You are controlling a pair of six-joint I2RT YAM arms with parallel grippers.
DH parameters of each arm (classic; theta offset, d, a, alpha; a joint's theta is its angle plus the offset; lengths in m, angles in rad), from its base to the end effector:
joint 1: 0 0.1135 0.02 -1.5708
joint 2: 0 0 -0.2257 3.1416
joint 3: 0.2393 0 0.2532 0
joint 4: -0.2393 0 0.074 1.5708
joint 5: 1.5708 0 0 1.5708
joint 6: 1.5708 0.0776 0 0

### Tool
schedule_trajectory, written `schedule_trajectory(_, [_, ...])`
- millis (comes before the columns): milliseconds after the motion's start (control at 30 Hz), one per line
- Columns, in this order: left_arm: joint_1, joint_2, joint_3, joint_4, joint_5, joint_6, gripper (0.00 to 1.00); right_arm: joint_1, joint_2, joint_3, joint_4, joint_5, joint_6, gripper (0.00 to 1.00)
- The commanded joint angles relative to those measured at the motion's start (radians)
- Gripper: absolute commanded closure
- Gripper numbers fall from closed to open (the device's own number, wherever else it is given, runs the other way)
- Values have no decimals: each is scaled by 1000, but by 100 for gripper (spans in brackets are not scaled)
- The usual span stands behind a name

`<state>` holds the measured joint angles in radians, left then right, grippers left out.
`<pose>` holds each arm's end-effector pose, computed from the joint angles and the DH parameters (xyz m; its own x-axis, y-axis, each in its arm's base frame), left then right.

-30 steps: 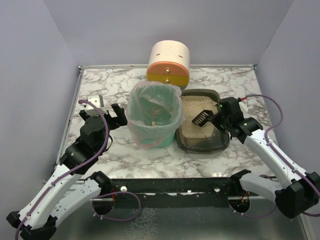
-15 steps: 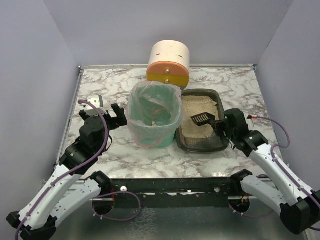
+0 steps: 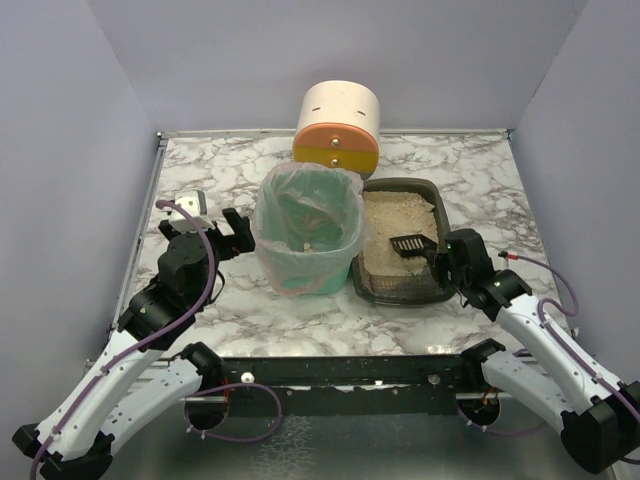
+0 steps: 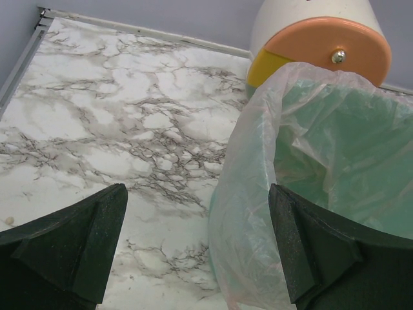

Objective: Clean the litter box

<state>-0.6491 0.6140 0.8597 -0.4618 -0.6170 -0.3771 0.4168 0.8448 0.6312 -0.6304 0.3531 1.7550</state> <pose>0.1814 -0.0813 0.3321 -0.1746 -0.2445 -0.9538 -0.0231 0.9694 -0.2443 0.2128 0.0649 0.1791 -0.0417 0.9903 -0.1323 0.7029 0.1232 0.7006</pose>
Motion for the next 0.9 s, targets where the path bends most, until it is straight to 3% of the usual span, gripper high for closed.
schedule_trajectory(0, [3, -4, -10, 7, 27, -5, 1, -4, -6, -36, 14, 97, 64, 99])
schedule_trajectory(367, [3, -4, -10, 7, 23, -5, 1, -5, 73, -1, 39, 220, 100, 100])
schedule_trajectory(867, [3, 1, -11, 8, 23, -3, 1, -5, 225, 23, 195, 295, 87, 100])
